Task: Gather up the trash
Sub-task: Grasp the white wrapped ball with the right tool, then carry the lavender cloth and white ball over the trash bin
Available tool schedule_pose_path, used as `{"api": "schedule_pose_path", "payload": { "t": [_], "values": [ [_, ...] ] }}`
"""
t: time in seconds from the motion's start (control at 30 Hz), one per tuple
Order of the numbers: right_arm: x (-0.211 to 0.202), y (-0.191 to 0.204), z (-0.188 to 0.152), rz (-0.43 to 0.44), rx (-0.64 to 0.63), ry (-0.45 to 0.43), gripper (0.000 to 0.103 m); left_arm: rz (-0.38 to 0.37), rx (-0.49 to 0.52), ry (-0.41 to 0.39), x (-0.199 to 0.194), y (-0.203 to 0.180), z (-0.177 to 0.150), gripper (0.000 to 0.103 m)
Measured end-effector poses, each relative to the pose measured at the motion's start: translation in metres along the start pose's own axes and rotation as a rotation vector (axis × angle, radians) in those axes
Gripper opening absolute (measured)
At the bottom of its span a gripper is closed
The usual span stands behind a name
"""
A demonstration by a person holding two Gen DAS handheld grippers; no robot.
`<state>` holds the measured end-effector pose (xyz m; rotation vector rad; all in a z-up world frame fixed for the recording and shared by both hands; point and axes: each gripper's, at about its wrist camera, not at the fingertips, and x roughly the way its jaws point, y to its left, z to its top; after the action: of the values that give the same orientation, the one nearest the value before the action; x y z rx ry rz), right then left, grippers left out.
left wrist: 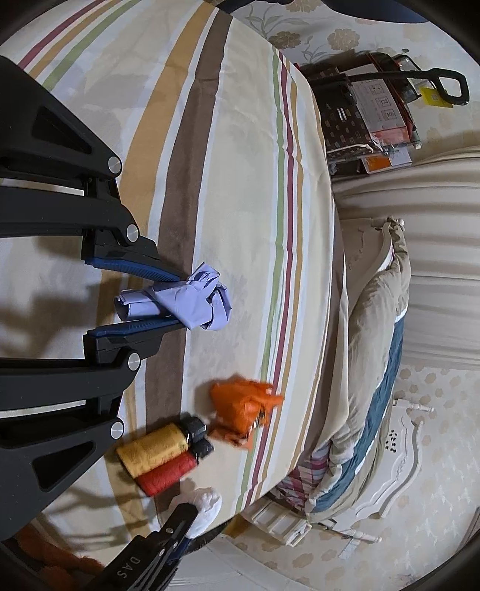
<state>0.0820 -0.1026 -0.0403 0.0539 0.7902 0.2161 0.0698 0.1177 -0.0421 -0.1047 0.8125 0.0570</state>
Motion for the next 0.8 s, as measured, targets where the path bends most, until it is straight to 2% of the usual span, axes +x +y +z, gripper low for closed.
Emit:
{"api": "schedule_pose_path", "payload": {
  "t": [0.37, 0.8],
  "values": [
    [-0.038, -0.052, -0.023, -0.070, 0.095, -0.059, 0.034, -0.092, 0.075, -0.024, -0.022, -0.056, -0.012, 0.023],
    [-0.063, -0.113, -0.030, -0.156, 0.172, -0.114, 0.034, -0.215, 0.252, -0.048, -0.027, -0.155, -0.010, 0.023]
  ]
}}
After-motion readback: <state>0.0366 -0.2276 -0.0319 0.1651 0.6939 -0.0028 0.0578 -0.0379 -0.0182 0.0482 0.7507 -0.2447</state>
